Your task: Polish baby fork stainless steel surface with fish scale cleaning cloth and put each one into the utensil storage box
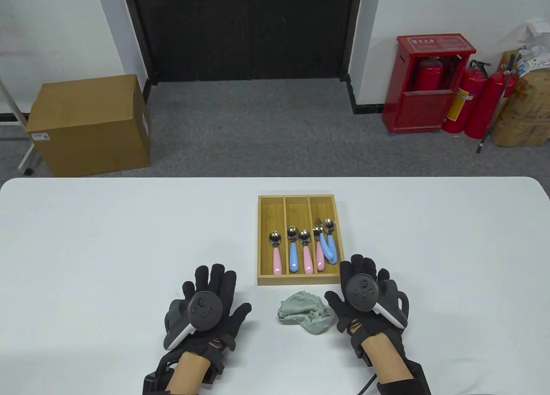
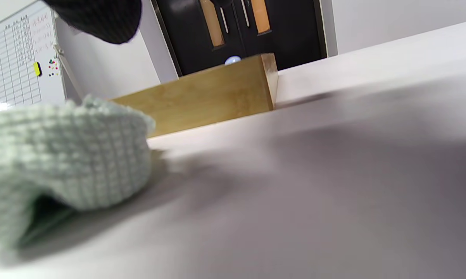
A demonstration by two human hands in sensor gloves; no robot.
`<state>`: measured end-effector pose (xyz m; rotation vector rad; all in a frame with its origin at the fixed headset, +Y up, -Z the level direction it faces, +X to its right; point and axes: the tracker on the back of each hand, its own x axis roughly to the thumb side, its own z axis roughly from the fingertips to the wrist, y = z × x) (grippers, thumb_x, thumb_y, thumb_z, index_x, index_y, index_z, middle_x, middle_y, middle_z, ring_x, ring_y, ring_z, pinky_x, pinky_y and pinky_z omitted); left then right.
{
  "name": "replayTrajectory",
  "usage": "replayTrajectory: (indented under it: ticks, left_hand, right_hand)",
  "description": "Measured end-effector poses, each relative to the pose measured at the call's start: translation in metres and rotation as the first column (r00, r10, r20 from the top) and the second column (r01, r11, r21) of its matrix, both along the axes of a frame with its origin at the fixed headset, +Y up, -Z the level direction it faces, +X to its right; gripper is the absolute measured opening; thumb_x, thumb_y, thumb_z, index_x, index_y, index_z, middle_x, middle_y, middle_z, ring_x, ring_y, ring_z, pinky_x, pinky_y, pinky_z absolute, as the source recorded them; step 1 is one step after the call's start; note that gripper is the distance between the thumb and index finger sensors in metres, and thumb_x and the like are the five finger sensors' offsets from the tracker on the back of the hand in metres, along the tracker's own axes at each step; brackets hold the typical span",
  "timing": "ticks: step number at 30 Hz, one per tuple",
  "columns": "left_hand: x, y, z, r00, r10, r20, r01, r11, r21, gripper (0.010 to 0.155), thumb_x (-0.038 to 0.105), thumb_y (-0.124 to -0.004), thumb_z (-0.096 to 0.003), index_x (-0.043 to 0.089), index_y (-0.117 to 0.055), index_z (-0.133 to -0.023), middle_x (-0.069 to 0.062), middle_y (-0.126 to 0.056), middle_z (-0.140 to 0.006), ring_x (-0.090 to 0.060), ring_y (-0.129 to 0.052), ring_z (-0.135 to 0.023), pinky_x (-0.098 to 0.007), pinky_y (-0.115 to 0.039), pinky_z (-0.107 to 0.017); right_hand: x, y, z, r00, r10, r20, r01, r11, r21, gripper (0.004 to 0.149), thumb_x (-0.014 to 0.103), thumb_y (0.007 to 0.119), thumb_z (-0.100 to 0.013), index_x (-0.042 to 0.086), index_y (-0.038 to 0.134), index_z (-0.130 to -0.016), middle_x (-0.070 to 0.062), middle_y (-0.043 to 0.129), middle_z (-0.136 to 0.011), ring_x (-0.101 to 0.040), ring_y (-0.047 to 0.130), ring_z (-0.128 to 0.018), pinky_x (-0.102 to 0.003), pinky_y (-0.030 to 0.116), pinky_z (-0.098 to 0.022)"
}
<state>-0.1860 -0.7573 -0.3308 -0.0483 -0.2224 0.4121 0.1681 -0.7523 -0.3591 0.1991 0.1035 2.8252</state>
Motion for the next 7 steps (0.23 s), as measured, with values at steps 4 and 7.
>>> replayTrajectory:
  ticks: [4, 7]
  left_hand:
    - [-0.0042, -0.0001, 0.0000, 1.000, 0.006, -0.014, -0.006, 1.000, -0.002, 0.083, 0.069, -0.060, -0.0522, 0.030, -0.021, -0.114, 0.003, -0.007, -0.123, -0.032, 0.006, -0.111, -0.060, -0.001, -0.067]
    - [-0.0073, -0.0004, 0.0003, 1.000, 0.011, -0.022, -0.011, 1.000, -0.005, 0.083, 0.069, -0.060, -0.0523, 0.031, -0.020, -0.114, 0.003, -0.007, -0.123, -0.032, 0.006, -0.111, -0.060, 0.000, -0.067]
  right_hand:
    - [-0.0040, -0.0040, -0.0008, 1.000, -0.020, -0.008, 0.020, 0.999, -0.029, 0.081, 0.057, 0.068, -0.047, 0.015, 0.031, -0.105, -0.013, 0.017, -0.109, -0.043, 0.017, -0.101, -0.067, 0.011, -0.065]
    - [-0.0053, -0.0049, -0.0014, 1.000, -0.025, -0.012, 0.025, 0.999, -0.033, 0.080, 0.057, 0.068, -0.047, 0.016, 0.031, -0.105, -0.014, 0.017, -0.110, -0.043, 0.017, -0.101, -0.067, 0.011, -0.065]
